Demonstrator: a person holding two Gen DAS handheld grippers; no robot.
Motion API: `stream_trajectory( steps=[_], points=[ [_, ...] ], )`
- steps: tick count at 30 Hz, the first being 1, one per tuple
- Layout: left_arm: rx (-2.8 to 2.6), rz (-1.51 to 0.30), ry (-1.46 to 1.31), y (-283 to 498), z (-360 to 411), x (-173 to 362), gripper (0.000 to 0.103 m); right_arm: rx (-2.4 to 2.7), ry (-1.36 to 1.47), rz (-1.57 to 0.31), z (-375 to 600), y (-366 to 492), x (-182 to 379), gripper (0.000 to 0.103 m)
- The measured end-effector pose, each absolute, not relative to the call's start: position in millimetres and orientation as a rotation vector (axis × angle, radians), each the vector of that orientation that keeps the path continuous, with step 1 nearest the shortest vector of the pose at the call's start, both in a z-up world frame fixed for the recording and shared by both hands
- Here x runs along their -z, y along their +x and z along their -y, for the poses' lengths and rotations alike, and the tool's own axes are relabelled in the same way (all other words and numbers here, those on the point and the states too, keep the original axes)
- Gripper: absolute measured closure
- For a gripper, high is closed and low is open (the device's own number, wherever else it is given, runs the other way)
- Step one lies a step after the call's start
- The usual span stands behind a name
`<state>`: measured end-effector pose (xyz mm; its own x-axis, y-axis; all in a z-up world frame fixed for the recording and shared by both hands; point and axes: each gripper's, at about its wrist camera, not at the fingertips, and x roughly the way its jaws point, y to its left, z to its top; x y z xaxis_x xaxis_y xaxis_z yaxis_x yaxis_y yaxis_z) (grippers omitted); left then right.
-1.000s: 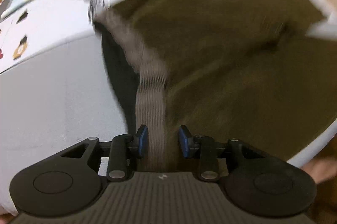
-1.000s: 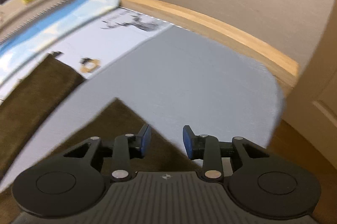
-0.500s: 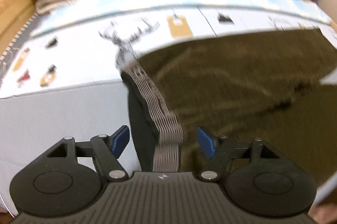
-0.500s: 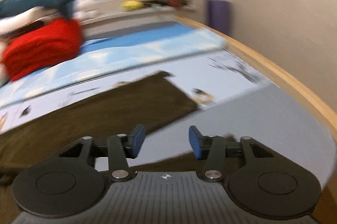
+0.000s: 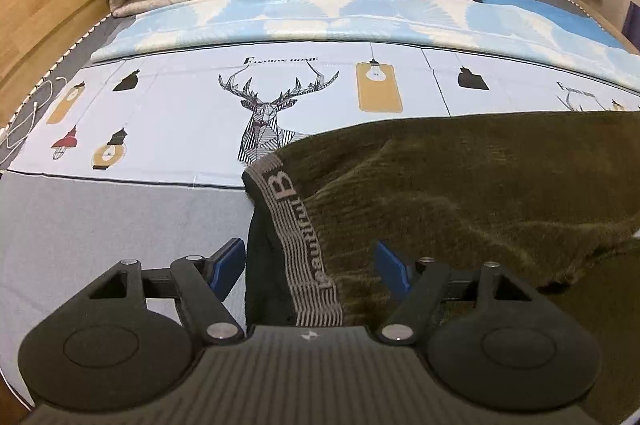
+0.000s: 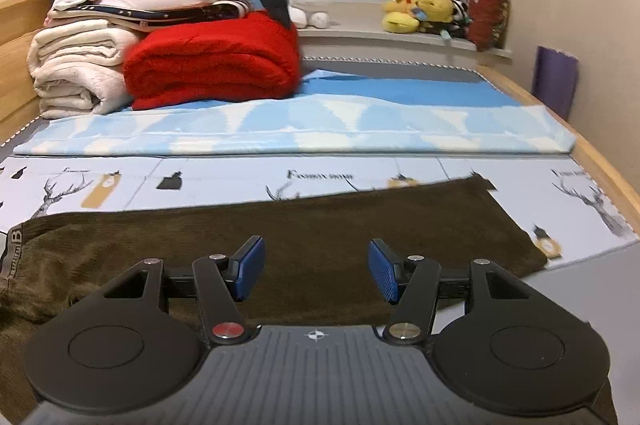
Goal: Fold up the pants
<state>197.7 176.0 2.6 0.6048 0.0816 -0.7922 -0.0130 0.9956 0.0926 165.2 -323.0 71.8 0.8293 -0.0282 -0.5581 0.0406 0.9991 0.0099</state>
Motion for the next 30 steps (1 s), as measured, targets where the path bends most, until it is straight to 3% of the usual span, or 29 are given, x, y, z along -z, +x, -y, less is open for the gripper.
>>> stream_trajectory(
  steps=[7, 12, 15, 16, 17, 20, 23, 26, 28, 30],
  points=[
    [-0.084, -0.889, 0.045, 222, -159, -10, 0.057, 0.058, 0.075, -0.556, 304, 204, -77, 0.045],
    [-0.146, -0.845, 0.007, 240, -163, -14, 0.064, 0.022, 0.153, -0.574, 294, 224, -80, 0.046],
    [-0.205, -0.848, -0.034, 258, -181, -4, 0.084, 0.018, 0.173, -0.574, 287, 231, -80, 0.063],
    [-0.207, -0.849, -0.044, 264, -187, 0, 0.093, 0.018, 0.177, -0.573, 285, 233, -80, 0.075],
    [-0.200, -0.850, -0.060, 270, -192, 4, 0.094, 0.014, 0.183, -0.569, 284, 234, -80, 0.086],
    [-0.183, -0.854, -0.099, 287, -202, 17, 0.094, -0.024, 0.182, -0.564, 278, 237, -81, 0.089],
    [-0.132, -0.842, -0.135, 304, -203, 27, 0.089, -0.038, 0.159, -0.560, 276, 238, -82, 0.089],
    [-0.100, -0.835, -0.115, 320, -193, 36, 0.056, -0.042, 0.140, -0.567, 277, 241, -82, 0.088],
    [-0.087, -0.836, -0.082, 330, -185, 42, 0.025, -0.031, 0.133, -0.575, 280, 243, -80, 0.088],
    [-0.047, -0.856, -0.051, 339, -177, 51, 0.021, -0.015, 0.127, -0.581, 285, 244, -79, 0.088]
  ],
)
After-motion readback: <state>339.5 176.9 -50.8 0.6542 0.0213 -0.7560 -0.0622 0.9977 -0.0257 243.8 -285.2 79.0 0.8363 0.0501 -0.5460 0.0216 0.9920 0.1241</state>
